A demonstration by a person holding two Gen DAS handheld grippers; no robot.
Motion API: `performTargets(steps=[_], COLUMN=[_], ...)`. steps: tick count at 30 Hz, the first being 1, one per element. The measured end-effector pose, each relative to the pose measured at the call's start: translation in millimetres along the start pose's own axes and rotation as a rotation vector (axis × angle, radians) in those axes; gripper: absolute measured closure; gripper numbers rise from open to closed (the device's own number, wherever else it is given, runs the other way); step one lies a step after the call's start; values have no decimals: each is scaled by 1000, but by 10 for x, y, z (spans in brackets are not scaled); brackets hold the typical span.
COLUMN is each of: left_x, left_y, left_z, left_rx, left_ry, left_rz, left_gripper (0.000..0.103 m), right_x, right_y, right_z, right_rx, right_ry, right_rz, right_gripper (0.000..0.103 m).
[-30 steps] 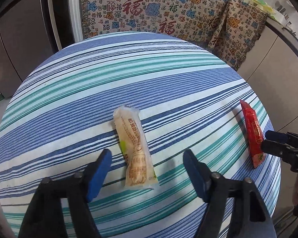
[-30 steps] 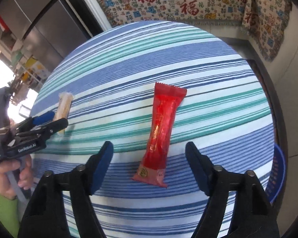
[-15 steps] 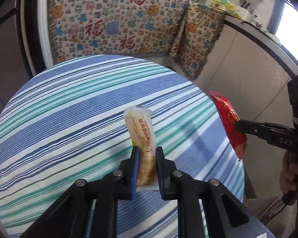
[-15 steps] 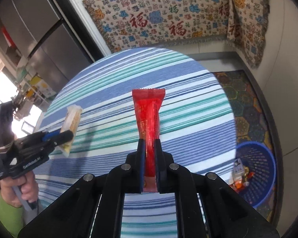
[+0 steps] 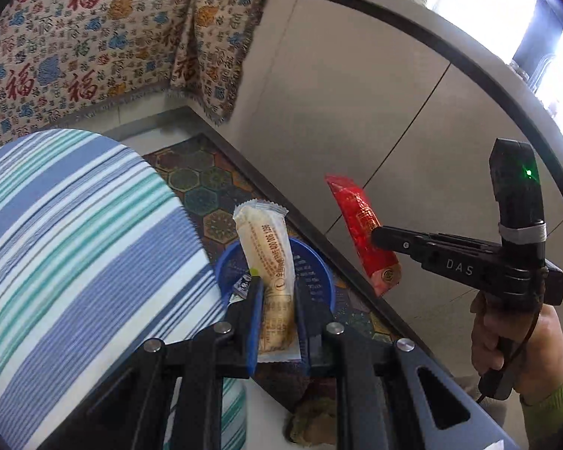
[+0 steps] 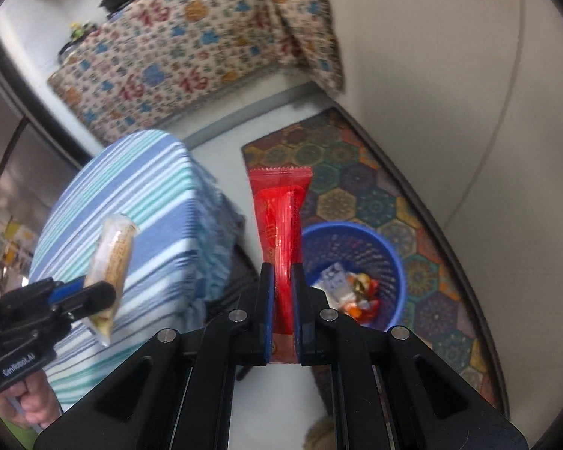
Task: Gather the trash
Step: 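Carry both wrappers over the blue wastebasket and open both tools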
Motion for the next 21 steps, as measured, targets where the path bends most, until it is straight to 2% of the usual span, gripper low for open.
performTargets(steps=[4,8,17,21], left_x=[160,259,355,328], left_y=[555,927,1349,1467], left_z=[-158,-137,-192,-197], left_rx=[6,16,34,35], left_ry=[-11,-19,-13,-1], left_rz=[68,117,161,170], left_gripper=[86,86,86,84], right_x=[20,41,109,131], right_y=[187,339,603,735], right_z=[-422,-695,-971,-1041], right_rx=[0,26,86,112], right_ry=[63,106,138,140], right_rz=[25,36,56,70], right_gripper=[96,96,95,88])
Point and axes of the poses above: each gripper's, at about its wrist camera, not at the fingertips, and y roughly the way its jaws point, z to its left, x to its top, the point moved 6 cm from there along y, roughly the way its jaws point, and after that the axes turned 11 degrees about z, right-handed, at the moved point
